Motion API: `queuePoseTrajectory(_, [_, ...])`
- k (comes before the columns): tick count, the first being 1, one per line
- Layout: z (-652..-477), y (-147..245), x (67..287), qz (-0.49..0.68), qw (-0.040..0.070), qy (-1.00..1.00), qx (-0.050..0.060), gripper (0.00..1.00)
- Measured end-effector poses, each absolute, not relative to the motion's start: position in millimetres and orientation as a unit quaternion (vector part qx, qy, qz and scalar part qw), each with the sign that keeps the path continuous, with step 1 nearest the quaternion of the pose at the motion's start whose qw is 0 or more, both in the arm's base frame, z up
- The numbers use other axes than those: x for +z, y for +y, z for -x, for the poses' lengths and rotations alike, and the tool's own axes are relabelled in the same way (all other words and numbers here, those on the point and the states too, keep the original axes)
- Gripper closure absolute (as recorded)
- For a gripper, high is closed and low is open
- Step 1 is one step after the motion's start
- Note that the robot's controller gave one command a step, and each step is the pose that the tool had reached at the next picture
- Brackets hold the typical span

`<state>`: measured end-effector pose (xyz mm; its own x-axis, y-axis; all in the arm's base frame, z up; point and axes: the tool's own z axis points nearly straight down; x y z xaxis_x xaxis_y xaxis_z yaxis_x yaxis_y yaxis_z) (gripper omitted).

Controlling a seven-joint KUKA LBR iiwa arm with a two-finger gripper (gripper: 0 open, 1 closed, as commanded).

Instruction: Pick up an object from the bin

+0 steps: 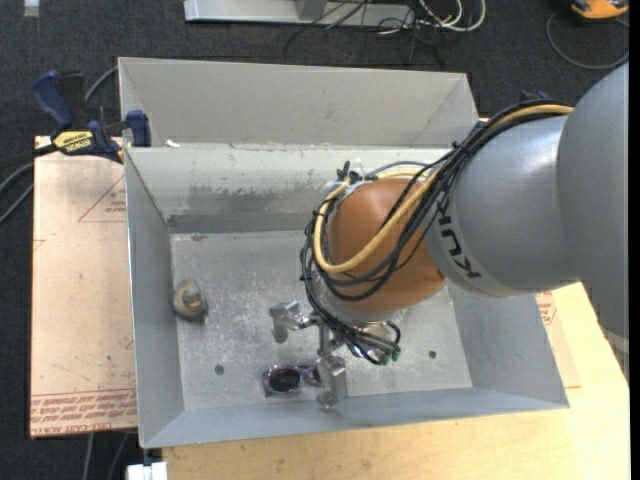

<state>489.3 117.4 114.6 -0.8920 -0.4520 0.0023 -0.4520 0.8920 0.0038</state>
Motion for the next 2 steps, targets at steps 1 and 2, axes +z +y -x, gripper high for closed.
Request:
queuePoseTrajectory(1, [-481.6, 140.2, 70.2, -0.379, -0.004, -0.926, -0.002, 1.00])
queuePoseTrajectory(2, [-481.6, 140.2, 70.2, -0.379, -0.004, -0.926, -0.002, 1.00])
